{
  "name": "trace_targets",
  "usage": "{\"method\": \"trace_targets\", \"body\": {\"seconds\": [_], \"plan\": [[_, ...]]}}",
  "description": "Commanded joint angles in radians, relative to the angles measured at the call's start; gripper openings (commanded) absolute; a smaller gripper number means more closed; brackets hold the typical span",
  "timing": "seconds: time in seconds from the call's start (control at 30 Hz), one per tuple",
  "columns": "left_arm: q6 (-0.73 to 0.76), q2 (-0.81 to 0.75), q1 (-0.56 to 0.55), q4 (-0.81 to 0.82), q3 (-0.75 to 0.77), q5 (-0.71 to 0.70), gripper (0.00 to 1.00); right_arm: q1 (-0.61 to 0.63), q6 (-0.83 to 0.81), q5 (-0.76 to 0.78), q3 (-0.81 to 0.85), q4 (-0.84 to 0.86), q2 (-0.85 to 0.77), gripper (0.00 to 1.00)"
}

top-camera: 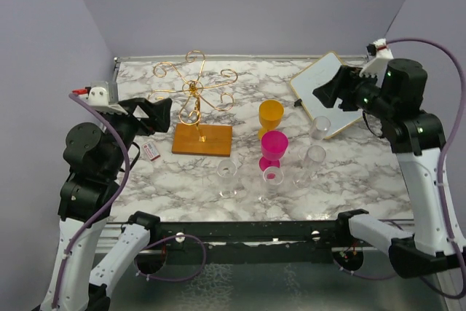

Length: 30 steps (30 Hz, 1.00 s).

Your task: Place the wine glass upside down on the wine glass rack

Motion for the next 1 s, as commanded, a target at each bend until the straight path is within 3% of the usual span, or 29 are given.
{"method": "trace_targets", "body": {"seconds": [0.0, 0.1, 0.3, 0.57, 0.8, 0.97], "plan": [[-0.025, -0.005, 0.008, -0.010, 0.023, 0.065, 0.99, -0.007, -0.040, -0.116, 0.048, -0.157, 0.136, 0.66], [-0.026, 0.015, 0.009, -0.010, 0.051, 0.101, 0.99, 0.014, -0.043, -0.119, 0.053, -0.173, 0.218, 0.61], [-0.027, 0.049, 0.010, -0.009, 0.108, 0.099, 0.99, 0.220, -0.001, 0.060, 0.071, -0.171, 0.371, 0.59], [-0.049, 0.068, 0.010, -0.010, 0.136, 0.105, 0.99, 0.390, 0.022, 0.186, 0.108, -0.131, 0.556, 0.52], [-0.057, 0.082, 0.010, -0.003, 0.146, 0.109, 0.99, 0.434, 0.010, 0.304, 0.208, -0.133, 0.703, 0.43], [-0.049, 0.084, 0.010, -0.004, 0.159, 0.104, 0.99, 0.445, -0.007, 0.319, 0.278, -0.144, 0.742, 0.43]]}}
